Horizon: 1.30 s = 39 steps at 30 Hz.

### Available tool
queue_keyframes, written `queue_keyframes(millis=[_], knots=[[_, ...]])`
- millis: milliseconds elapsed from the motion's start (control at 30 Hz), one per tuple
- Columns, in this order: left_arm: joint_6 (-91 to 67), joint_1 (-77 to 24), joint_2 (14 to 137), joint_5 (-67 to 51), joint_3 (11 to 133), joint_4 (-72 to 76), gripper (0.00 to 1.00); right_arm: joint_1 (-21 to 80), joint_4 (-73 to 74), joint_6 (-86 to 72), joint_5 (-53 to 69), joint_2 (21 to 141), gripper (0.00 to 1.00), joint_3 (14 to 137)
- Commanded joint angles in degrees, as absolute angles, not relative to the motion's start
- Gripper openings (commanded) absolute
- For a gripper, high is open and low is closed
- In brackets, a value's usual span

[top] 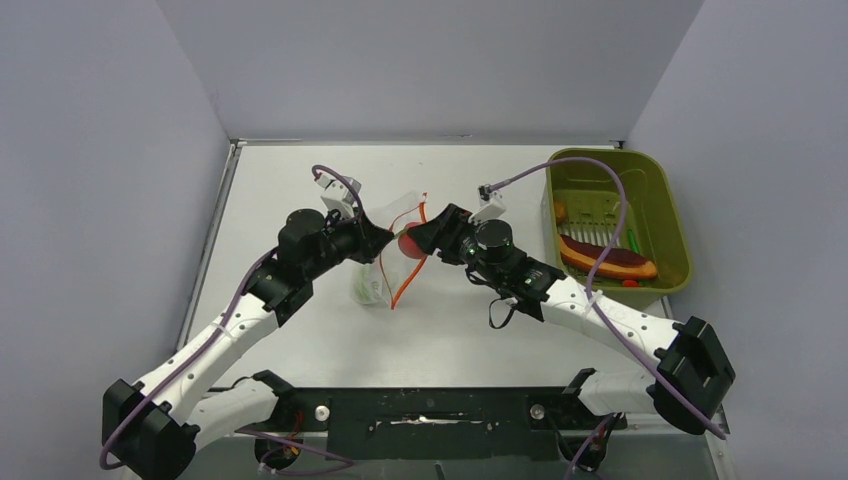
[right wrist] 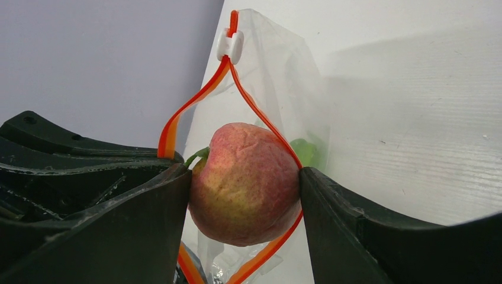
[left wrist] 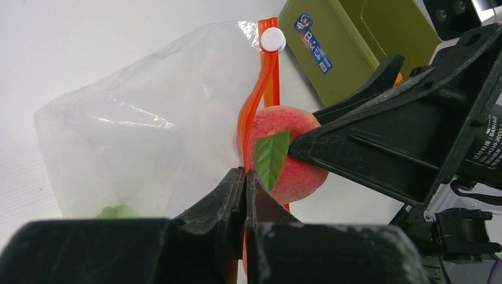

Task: Place the food in the zip-top bag and seal the zipper
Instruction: Place the fake fruit in the zipper food storage bag.

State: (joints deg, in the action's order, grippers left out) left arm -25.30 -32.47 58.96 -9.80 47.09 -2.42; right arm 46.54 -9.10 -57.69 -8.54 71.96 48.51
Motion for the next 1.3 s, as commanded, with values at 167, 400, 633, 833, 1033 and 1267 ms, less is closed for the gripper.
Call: queue_keyframes(millis=[167,400,633,833,1033,1267], knots=[[-25.93,-32.59,56.95,-9.95,48.74,1.41,0.00,47.02,-8.35,-56.37,-8.58,71.98,0.70,53.32],[-26.01,-32.59,56.98,-9.89,48.61,1.28,0.00,47.07,-7.00,-54.93,-6.99,72.33,0.75,55.18],[-26.10,-32.60,56.65,-9.12,48.28,0.88,0.00,47.46,-4.41,-53.39,-7.21,70.88,0.73,56.53],[-25.93,-32.56,56.70,-8.88,48.13,0.70,0.00,47.46,2.29,-49.79,-9.90,68.48,0.65,56.95],[-25.83,-32.60,56.87,-8.49,47.75,1.30,0.00,47.64,2.03,-49.97,-9.04,68.82,0.53,55.44],[-25.66,-32.58,57.49,-8.55,48.04,1.27,0.00,47.71,-0.26,-49.63,-3.83,73.38,0.48,57.11]])
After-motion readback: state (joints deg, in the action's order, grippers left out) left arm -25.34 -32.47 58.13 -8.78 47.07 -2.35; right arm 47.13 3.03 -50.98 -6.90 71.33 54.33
